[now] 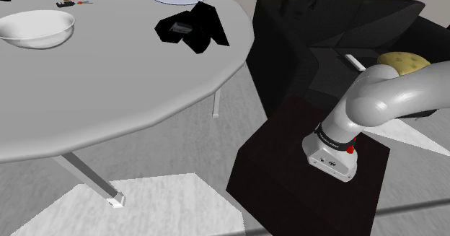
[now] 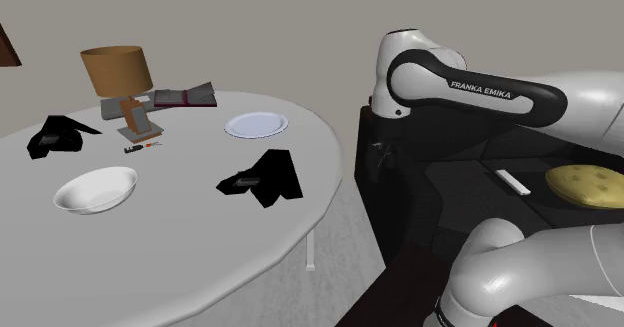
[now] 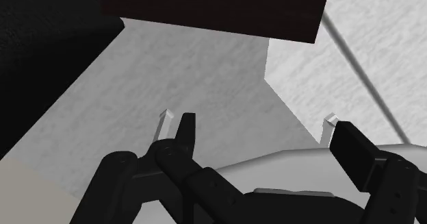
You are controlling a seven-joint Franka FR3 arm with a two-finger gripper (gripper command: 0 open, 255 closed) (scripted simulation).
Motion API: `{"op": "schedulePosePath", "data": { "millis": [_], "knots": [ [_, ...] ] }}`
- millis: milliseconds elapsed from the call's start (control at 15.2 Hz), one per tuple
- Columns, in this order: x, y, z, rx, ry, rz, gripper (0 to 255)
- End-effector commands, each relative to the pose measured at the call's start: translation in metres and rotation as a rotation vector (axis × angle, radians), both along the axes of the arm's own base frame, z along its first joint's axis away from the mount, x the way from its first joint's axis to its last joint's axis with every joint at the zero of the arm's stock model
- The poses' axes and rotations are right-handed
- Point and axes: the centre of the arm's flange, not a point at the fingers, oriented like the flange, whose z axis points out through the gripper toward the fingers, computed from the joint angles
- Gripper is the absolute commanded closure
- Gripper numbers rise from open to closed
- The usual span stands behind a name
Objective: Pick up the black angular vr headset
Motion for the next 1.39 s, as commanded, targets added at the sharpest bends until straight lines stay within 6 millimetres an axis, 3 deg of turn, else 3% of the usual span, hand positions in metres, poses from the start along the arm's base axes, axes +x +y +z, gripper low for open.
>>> {"op": "schedulePosePath", "data": {
  "millis": [0, 660, 1320],
  "knots": [
    [0.000, 0.000, 0.000, 0.000, 0.000, 0.000, 0],
    [0.083, 0.061, -0.015, -0.026, -0.236, 0.324, 0],
    [0.145, 0.145, -0.015, -0.051, -0.473, 0.648, 0]
  ]
}}
